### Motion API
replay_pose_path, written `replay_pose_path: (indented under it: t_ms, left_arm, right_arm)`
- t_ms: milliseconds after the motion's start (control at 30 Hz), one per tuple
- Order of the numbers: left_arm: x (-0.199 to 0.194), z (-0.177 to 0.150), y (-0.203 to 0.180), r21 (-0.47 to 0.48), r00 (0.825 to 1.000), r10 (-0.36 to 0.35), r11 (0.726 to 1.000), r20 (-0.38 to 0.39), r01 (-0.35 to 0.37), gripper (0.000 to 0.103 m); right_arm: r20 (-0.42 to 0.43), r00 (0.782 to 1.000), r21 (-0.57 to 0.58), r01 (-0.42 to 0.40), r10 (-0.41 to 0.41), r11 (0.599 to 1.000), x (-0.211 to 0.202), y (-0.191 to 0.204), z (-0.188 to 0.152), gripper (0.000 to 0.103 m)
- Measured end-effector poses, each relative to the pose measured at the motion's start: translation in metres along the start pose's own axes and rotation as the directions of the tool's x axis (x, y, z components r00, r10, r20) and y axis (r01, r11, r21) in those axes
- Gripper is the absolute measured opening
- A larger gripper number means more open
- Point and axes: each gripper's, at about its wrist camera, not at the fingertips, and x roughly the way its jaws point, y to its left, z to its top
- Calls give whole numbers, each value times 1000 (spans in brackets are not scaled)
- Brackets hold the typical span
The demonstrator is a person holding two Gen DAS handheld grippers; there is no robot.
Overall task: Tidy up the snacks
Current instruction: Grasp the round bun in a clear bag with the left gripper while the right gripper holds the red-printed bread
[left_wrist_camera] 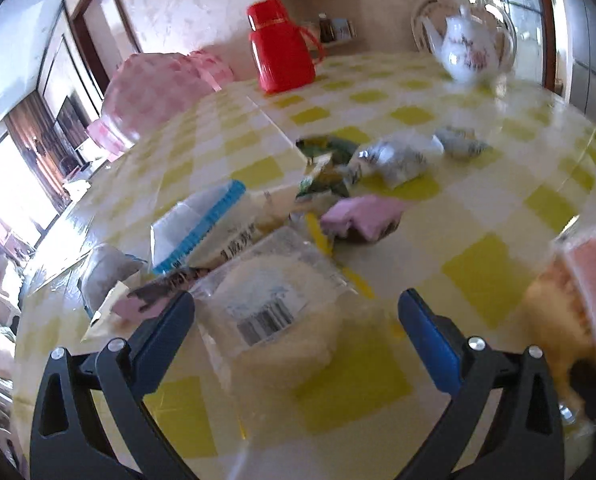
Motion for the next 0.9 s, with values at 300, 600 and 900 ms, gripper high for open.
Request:
replay_pose_path:
  t_ms: [300,600,900]
  left_arm:
    - [-60,-50,59,-102,966,-250,961,62,255,19]
    - [-69,-52,76,-160,960,-248,950,129,267,102]
    - [-5,-23,48,38,971,-233,971,-43,235,102]
  right_arm:
    - [3,1000,-1,-3,3,1000,-2,0,-1,42]
    - [4,1000,20,-9,9,1000,-2,-3,-1,43]
    - [1,1000,13,-5,5,1000,-2,-2,-1,43]
